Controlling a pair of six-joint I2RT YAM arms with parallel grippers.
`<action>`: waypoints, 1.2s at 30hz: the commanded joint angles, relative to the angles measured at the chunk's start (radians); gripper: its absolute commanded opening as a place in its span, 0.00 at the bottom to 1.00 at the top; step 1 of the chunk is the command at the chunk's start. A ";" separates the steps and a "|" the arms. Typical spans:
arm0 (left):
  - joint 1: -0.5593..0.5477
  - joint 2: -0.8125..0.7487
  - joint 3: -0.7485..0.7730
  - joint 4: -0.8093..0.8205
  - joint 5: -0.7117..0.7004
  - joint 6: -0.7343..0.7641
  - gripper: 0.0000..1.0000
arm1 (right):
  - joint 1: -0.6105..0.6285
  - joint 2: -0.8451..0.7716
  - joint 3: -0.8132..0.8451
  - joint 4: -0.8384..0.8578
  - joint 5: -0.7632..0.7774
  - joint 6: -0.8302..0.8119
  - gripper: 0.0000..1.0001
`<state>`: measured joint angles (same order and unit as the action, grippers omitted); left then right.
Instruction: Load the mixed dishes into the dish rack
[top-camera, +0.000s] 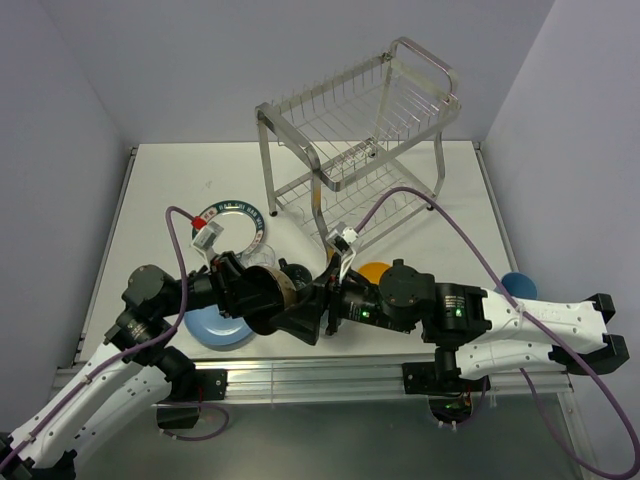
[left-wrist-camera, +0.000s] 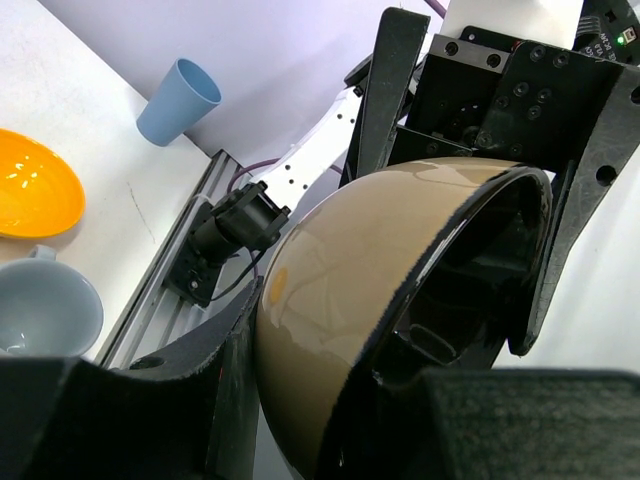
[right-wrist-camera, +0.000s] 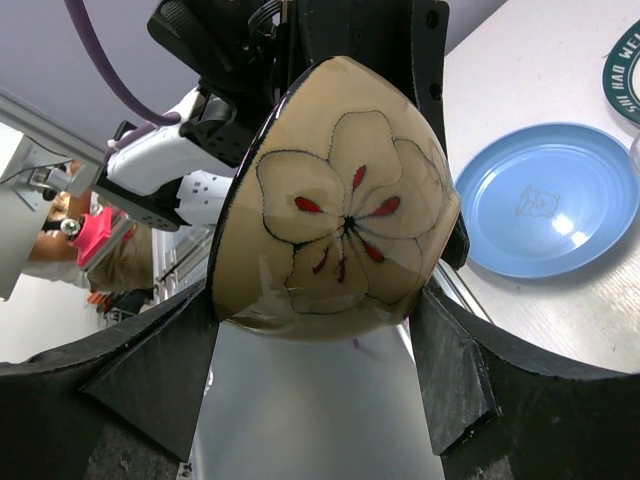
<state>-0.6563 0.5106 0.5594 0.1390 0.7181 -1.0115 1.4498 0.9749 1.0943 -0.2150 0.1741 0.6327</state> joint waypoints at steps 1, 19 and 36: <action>-0.006 0.002 0.028 0.103 0.035 -0.012 0.00 | -0.002 -0.042 -0.013 0.118 -0.007 -0.027 0.53; -0.005 -0.004 0.060 0.024 -0.005 0.022 0.59 | -0.002 -0.097 -0.076 0.143 0.062 -0.011 0.00; -0.005 -0.113 0.131 -0.430 -0.492 0.132 0.99 | -0.003 -0.245 -0.135 -0.082 0.304 0.048 0.00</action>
<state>-0.6590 0.4313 0.6186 -0.1375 0.4519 -0.9333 1.4487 0.7937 0.9543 -0.3054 0.3679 0.6605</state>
